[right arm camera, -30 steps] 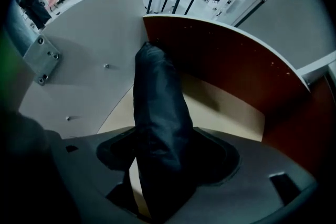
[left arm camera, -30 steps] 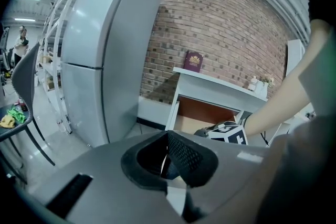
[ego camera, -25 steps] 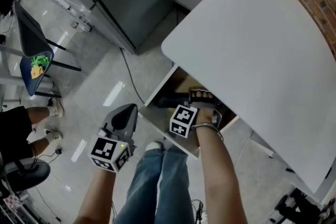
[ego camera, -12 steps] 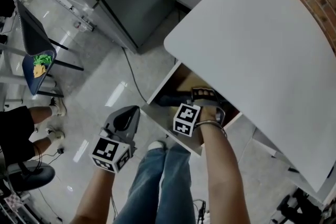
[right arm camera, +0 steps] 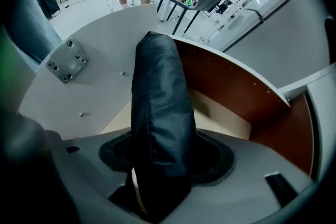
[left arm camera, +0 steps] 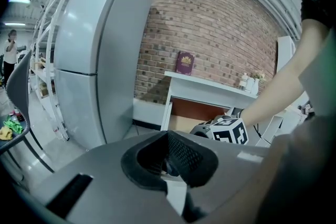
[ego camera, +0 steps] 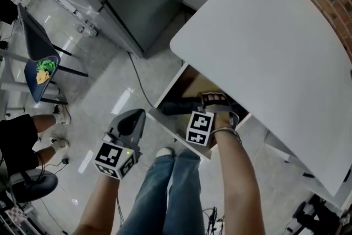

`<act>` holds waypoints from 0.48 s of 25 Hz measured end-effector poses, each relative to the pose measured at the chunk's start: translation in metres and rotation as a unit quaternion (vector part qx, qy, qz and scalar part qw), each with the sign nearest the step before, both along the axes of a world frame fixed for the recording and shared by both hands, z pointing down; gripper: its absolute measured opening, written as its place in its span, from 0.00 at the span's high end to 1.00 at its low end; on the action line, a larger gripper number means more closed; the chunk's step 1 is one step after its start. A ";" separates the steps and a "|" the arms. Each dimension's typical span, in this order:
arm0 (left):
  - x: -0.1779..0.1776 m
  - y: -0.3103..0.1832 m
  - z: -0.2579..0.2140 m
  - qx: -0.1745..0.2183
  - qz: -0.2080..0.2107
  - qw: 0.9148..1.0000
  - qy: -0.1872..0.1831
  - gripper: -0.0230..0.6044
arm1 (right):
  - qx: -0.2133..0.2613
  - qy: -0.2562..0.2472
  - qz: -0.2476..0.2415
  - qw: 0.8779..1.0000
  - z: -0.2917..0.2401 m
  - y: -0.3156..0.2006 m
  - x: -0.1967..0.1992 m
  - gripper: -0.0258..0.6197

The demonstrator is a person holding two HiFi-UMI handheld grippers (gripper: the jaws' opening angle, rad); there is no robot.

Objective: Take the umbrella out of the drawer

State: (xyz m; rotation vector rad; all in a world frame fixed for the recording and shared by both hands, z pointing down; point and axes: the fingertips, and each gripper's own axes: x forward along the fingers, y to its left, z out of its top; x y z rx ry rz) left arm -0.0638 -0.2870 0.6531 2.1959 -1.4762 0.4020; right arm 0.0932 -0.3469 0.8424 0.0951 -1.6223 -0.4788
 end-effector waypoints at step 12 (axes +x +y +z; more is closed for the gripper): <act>-0.005 0.014 -0.011 0.000 0.016 1.000 -0.002 0.97 | -0.001 -0.039 0.026 0.999 -0.028 0.012 -0.016 0.56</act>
